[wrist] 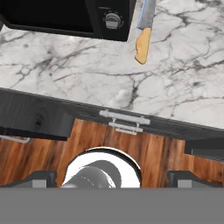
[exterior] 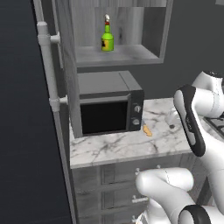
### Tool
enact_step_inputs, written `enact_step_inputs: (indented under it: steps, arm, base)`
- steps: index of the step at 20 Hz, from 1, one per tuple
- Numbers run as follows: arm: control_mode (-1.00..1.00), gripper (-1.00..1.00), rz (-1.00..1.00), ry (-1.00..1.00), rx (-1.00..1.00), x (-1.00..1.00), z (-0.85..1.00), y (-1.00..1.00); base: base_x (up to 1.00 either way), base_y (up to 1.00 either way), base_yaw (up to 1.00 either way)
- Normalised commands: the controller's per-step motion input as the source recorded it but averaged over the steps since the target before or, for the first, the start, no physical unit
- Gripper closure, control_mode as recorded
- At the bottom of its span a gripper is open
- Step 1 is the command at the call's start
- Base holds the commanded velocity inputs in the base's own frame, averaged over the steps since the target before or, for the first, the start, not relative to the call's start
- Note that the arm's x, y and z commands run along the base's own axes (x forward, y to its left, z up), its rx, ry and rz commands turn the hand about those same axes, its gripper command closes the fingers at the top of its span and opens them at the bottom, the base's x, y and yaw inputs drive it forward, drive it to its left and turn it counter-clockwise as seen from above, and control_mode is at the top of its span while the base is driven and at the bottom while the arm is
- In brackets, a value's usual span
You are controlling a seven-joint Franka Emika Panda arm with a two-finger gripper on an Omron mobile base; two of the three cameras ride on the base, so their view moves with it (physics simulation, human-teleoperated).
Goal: Move the cutting board and knife to the sink. Then move spray from the cabinet to the counter.
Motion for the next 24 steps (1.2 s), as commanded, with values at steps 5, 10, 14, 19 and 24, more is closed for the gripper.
enact_step_inputs:
  steps: [5, 10, 14, 19, 24]
  arm:
    - [1.0, -1.0, 0.0, 0.0, 0.0, 0.0, 0.0, 0.0]
    - [1.0, -1.0, 0.0, 0.0, 0.0, 0.0, 0.0, 0.0]
    - [1.0, -1.0, 0.0, 0.0, 0.0, 0.0, 0.0, 0.0]
    - [1.0, -1.0, 0.0, 0.0, 0.0, 0.0, 0.0, 0.0]
    - [1.0, -1.0, 0.0, 0.0, 0.0, 0.0, 0.0, 0.0]
  base:
    - [0.4, 0.01, -0.01]
    - [0.37, 0.0, 0.0]
    - [0.25, 0.0, 0.0]
    - [0.29, 0.0, 0.0]
    - [0.15, 0.0, 0.0]
